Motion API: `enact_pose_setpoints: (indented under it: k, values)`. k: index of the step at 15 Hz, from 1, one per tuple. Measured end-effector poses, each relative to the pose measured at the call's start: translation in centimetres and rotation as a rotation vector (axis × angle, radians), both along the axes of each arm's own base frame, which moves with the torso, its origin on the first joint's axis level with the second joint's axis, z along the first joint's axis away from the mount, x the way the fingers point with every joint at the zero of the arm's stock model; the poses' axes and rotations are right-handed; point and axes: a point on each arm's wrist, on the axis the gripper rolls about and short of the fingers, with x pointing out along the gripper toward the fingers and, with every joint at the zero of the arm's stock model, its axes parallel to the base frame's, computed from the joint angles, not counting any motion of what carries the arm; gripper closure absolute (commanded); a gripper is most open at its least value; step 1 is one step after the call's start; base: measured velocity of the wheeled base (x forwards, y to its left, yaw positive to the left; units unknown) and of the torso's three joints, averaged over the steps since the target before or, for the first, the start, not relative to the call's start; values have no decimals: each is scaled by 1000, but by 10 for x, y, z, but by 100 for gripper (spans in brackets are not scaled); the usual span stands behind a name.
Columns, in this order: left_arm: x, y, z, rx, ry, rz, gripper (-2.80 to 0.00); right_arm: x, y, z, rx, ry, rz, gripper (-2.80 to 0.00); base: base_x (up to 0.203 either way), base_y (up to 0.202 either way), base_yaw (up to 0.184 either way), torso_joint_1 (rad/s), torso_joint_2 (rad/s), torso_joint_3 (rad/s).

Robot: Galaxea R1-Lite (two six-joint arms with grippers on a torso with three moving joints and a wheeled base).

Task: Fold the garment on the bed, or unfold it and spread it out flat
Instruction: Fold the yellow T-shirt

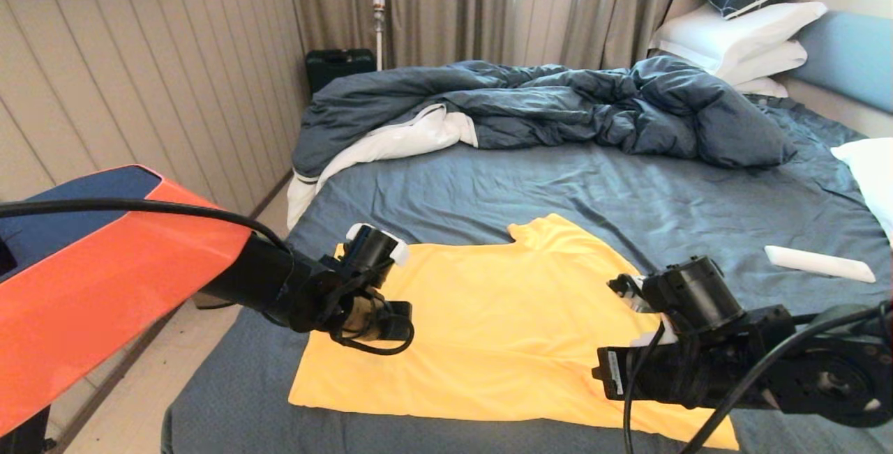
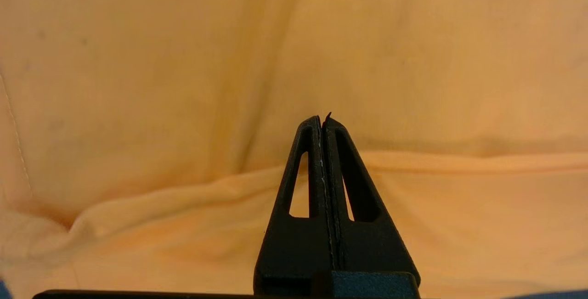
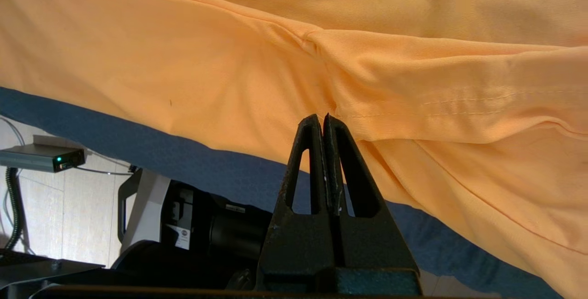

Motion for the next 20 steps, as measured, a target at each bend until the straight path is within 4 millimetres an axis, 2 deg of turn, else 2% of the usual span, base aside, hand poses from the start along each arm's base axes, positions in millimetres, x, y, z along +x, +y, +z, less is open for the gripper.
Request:
enact_pose_setpoints:
  k: [3, 7, 11, 15, 17, 20]
  values:
    - [-12, 9, 11, -6, -5, 2, 0, 3, -8, 2, 4, -7, -34, 0, 0, 0, 0, 0, 0, 0]
    - [-27, 35, 32, -27, -22, 37, 0, 13, -42, 14, 28, -54, -147, 0, 0, 0, 0, 0, 0, 0]
    - [-9, 73, 55, -71, -78, 140, 0, 34, -89, 38, 68, -143, -260, 0, 0, 0, 0, 0, 0, 0]
    - [15, 106, 84, -134, -160, 214, 0, 65, -121, 51, 61, -207, -352, 0, 0, 0, 0, 0, 0, 0]
    - [27, 116, 96, -148, -209, 225, 0, 80, -132, 54, 58, -207, -383, 0, 0, 0, 0, 0, 0, 0]
    - [42, 119, 105, -198, -241, 204, 0, 98, -141, 56, 64, -226, -403, 0, 0, 0, 0, 0, 0, 0]
